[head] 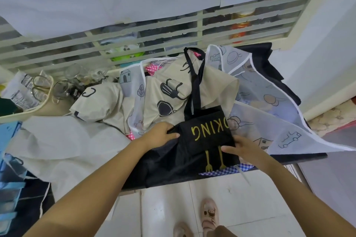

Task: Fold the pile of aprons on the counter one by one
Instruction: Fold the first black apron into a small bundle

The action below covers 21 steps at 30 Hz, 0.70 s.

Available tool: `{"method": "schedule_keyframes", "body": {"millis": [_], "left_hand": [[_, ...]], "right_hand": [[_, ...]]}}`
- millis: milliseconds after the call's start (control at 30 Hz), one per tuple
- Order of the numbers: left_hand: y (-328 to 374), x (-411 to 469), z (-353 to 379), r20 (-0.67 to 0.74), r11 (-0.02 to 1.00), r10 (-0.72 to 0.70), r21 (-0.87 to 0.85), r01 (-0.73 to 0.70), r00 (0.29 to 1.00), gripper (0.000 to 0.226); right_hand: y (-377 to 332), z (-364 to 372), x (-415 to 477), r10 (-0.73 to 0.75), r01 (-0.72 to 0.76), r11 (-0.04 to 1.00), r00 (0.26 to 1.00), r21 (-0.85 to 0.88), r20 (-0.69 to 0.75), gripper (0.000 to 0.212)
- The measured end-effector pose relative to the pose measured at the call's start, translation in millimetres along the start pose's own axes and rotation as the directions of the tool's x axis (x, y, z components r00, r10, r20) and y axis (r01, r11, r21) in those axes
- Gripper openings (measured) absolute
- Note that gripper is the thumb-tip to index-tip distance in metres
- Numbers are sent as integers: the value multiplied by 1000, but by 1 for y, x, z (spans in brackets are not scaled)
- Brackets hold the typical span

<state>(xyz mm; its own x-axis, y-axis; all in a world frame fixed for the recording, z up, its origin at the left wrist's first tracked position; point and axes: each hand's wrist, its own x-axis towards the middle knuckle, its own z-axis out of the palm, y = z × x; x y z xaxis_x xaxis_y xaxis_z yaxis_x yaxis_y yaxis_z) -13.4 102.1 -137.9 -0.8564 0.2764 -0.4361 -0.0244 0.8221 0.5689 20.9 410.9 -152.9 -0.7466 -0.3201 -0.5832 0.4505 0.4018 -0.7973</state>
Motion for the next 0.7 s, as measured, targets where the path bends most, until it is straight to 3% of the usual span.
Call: {"method": "schedule_keyframes", "body": {"millis": [100, 200, 300, 367, 433, 500, 567, 700], "left_hand": [[11, 3, -6, -42, 998, 57, -16, -58, 997, 35], [11, 7, -20, 49, 999, 2, 37, -4, 999, 39], [-4, -1, -38, 149, 970, -124, 225, 89, 981, 21], [-14, -10, -40, 67, 972, -112, 213, 96, 991, 15], [-11, -28, -34, -174, 987, -89, 118, 110, 981, 16], [-2, -49, -21, -463, 994, -80, 34, 108, 883, 18], [5, -73, -2, -641, 993, -113, -90, 72, 759, 20], [2, -108, 41, -679, 872, -473, -452, 188, 562, 20]], "right_hand": [[-5, 2, 3, -6, 9, 995, 1000, 98, -26, 9], [-8, 5, 9, -41, 28, 996, 985, -81, -168, 19], [-5, 6, 14, -111, 26, 946, 963, -323, -246, 25], [-3, 7, 15, -185, 56, 908, 943, -416, -278, 23], [-3, 11, 15, -223, 67, 884, 931, -463, -290, 22], [0, 12, 16, -223, 59, 885, 925, -462, -308, 24], [1, 13, 17, -216, 60, 898, 922, -435, -320, 24], [4, 15, 16, -270, 87, 876, 903, -474, -335, 24]]}}
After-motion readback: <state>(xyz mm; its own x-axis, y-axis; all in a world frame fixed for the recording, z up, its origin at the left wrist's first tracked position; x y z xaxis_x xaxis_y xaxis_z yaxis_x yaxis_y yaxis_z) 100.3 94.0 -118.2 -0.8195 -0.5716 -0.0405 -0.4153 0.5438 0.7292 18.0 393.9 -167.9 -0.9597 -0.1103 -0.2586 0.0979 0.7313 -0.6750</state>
